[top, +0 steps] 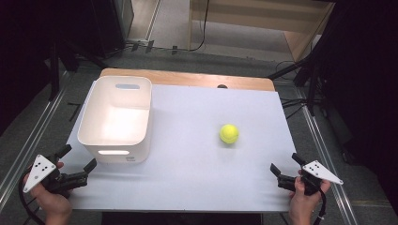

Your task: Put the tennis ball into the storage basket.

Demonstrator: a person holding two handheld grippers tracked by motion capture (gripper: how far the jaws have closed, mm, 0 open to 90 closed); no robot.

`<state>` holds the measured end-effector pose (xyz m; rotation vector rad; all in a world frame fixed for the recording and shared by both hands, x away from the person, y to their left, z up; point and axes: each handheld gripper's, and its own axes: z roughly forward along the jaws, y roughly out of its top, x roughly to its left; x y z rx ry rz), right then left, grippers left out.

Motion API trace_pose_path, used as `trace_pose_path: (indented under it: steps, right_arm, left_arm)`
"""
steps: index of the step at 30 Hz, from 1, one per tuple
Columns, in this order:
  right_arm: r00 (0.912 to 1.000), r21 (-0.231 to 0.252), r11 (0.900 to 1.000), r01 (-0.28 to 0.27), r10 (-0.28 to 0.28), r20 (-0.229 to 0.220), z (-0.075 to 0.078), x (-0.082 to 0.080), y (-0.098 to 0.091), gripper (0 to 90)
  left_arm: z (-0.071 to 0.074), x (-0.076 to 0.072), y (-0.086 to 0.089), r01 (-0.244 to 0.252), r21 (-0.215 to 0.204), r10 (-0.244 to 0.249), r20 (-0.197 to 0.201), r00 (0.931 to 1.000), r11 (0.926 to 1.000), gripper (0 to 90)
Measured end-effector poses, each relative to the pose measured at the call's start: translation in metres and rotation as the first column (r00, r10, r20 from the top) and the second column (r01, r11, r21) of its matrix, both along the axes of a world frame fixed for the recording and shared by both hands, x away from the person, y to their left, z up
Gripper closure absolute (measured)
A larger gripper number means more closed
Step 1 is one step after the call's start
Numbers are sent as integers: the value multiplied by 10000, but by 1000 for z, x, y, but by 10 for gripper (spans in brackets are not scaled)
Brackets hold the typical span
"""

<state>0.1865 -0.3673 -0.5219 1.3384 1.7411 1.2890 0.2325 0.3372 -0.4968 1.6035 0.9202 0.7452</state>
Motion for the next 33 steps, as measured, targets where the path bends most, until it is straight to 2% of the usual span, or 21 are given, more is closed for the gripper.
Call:
trace_pose_path:
  steps: [6, 12, 17, 21, 25, 33]
  right_arm:
    - [10000, -89, 10000, 42, -43, -75, 0, 0, 1, 0]
    - [9993, -376, 9993, -62, 48, -375, 2, 3, 3, 0]
    - [9977, -409, 9990, -175, 148, -658, 5, 6, 3, 0]
    - [9957, -770, 9965, -318, 249, -894, 6, 9, 4, 0]
    - [9925, -850, 9953, -468, 368, -1163, 10, 14, 6, 0]
    - [9882, -966, 9915, -869, 735, -1342, 18, 28, 10, 0]
  left_arm:
    - [0, -1, 0, -109, -28, 109, 12, 9999, 9999, 0]
    - [-1, 0, 0, -99, -104, 99, 9, 10000, 9999, 0]
    - [-1, 0, 1, -134, -156, 134, -8, 9999, 9998, 0]
    - [-1, 0, 1, -126, -109, 126, -33, 9999, 9999, 0]
    - [-1, 0, 1, -169, -136, 168, -46, 9998, 9998, 0]
    - [-1, -1, 1, -162, -84, 162, 7, 9999, 9998, 0]
